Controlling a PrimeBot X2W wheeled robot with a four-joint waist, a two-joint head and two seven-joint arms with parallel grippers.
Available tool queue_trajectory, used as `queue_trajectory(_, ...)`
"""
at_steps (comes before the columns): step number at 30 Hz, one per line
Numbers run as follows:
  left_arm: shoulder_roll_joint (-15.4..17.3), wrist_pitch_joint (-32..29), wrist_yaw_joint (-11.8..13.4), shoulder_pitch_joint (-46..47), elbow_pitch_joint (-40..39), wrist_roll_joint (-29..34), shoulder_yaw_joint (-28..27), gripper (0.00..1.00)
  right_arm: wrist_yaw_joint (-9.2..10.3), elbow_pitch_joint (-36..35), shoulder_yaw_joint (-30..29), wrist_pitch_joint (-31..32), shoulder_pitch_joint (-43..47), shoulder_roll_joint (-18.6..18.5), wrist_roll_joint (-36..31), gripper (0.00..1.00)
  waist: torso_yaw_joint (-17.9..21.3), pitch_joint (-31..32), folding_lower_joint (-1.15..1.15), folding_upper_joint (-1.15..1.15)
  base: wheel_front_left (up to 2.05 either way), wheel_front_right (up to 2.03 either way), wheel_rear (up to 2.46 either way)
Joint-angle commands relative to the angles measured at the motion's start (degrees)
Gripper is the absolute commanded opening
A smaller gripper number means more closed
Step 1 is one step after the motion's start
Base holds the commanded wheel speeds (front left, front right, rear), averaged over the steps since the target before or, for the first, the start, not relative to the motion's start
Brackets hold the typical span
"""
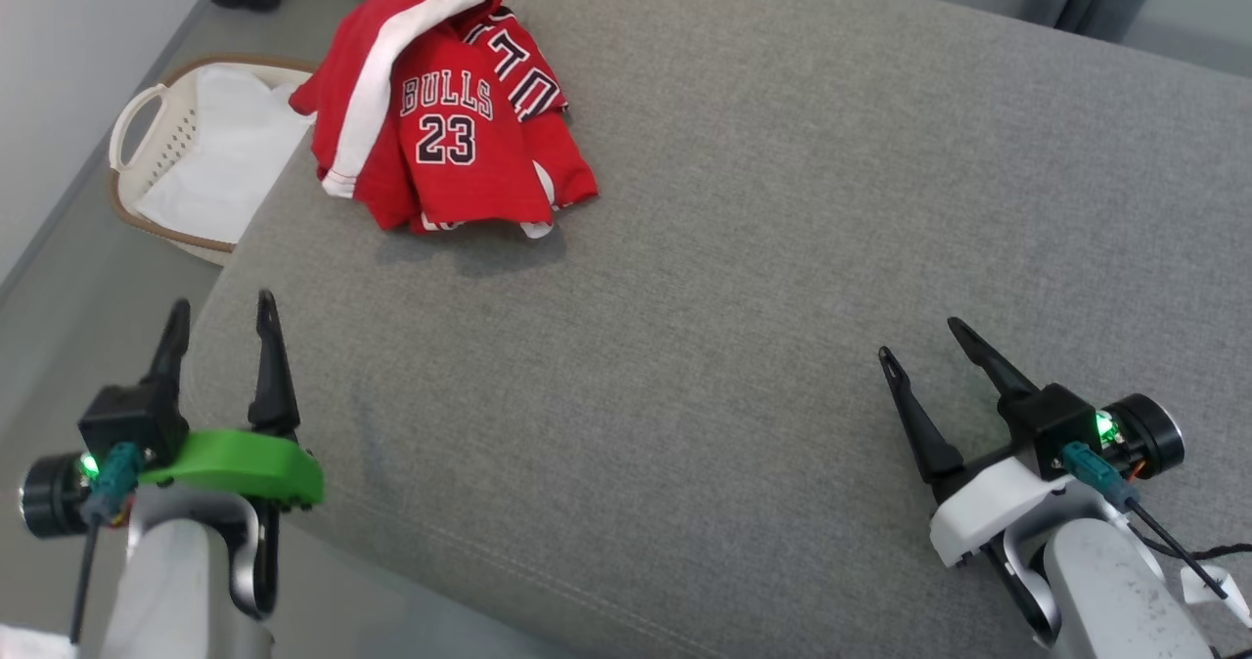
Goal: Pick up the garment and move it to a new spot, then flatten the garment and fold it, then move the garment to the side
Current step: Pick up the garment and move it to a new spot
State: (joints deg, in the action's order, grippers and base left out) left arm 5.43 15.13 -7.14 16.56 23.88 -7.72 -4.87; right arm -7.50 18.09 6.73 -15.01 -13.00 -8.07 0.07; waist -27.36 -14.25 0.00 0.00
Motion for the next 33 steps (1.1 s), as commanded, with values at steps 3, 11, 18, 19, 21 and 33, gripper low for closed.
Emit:
queue_trajectory(3,2.67,0.05,-0.39,7.06,0.65,-1.49,1.68,1.0,0.02,-0.93,0.39,-0.26,-2.31,-0.61,-1.06,1.0,4.01,-6.78,0.0,0.0,0.0,0.0,0.0)
queue_trajectory(11,8.74,0.01,-0.4,18.47,4.32,-7.14,8.09,1.0,0.02,-1.99,1.29,-0.2,-5.14,-0.64,-2.02,1.0,7.9,-11.72,0.0,0.0,0.0,0.0,0.0)
queue_trajectory(18,11.91,0.02,-0.39,24.26,14.89,-10.5,10.01,1.0,0.05,-1.79,1.09,-0.12,-5.92,-0.51,-2.24,1.0,10.94,-13.83,0.0,0.0,0.0,0.0,0.0)
queue_trajectory(19,11.78,0.01,-0.39,24.73,16.88,-11.05,9.8,1.0,0.05,-1.69,1.04,-0.09,-5.81,-0.29,-2.47,1.0,11.3,-13.76,0.0,0.0,0.0,0.0,0.0)
queue_trajectory(21,11.28,0.01,-0.4,24.83,18.97,-11.49,9.14,0.91,0.05,-1.53,0.67,-0.06,-5.33,-0.03,-2.65,1.0,11.84,-13.46,0.0,0.0,0.0,0.0,0.0)
queue_trajectory(33,11.3,0.04,-0.29,22.87,-1.47,-1.79,3.61,0.0,0.05,-2.78,-0.95,-0.14,-3.95,2.91,-0.7,1.0,13.95,-6.03,0.0,0.0,0.0,0.0,0.0)
